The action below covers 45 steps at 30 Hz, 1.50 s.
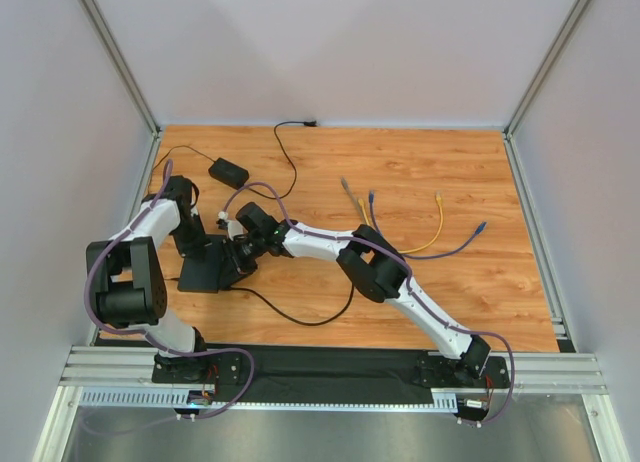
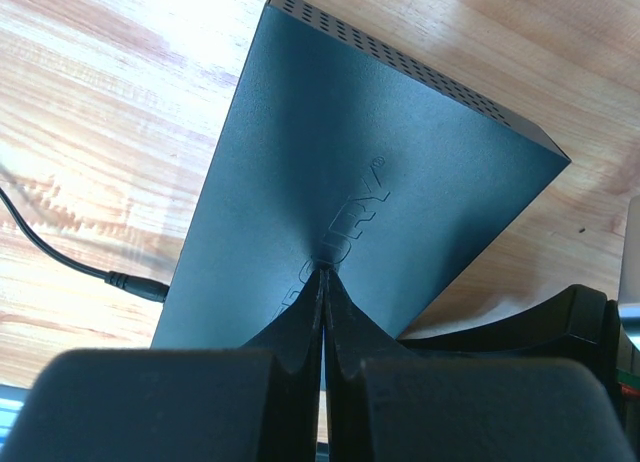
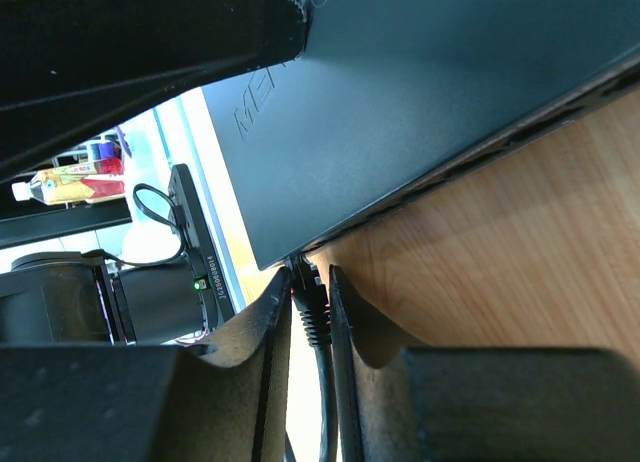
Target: Pull the plug from the switch port
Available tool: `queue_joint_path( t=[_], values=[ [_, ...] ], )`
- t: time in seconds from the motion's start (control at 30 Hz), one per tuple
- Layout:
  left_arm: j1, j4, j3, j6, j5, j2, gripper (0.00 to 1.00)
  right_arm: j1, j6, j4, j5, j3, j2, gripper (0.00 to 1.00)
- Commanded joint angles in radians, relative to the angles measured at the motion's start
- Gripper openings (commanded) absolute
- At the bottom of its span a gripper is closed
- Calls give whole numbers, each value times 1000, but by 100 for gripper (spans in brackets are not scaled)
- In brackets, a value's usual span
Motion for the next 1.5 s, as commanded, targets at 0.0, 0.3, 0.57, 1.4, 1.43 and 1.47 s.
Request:
queue_joint_path(
  t=[0.0,0.3,0.57,1.4,1.43,1.47],
  values=[
    [-3,14,-18,-11,-31,64,0,15,4,-23,54,33,35,13],
    [-3,15,-15,-9,-33,86,0,15,-20,-18,19,27,32,0],
    [-1,12,-10,-6,-42,106,0,14,-103,-70,63,-18,-6,0],
    [-3,6,-4,-4,-44,124,0,-13,-47,-6,58,-116,-80,0],
    [-3,6,-4,-4,-44,124,0,-17,-36,35,49,-128,-85,0],
    [-3,6,-5,-4,-44,124,0,-14,-54,8,69,-128,-88,0]
  ],
)
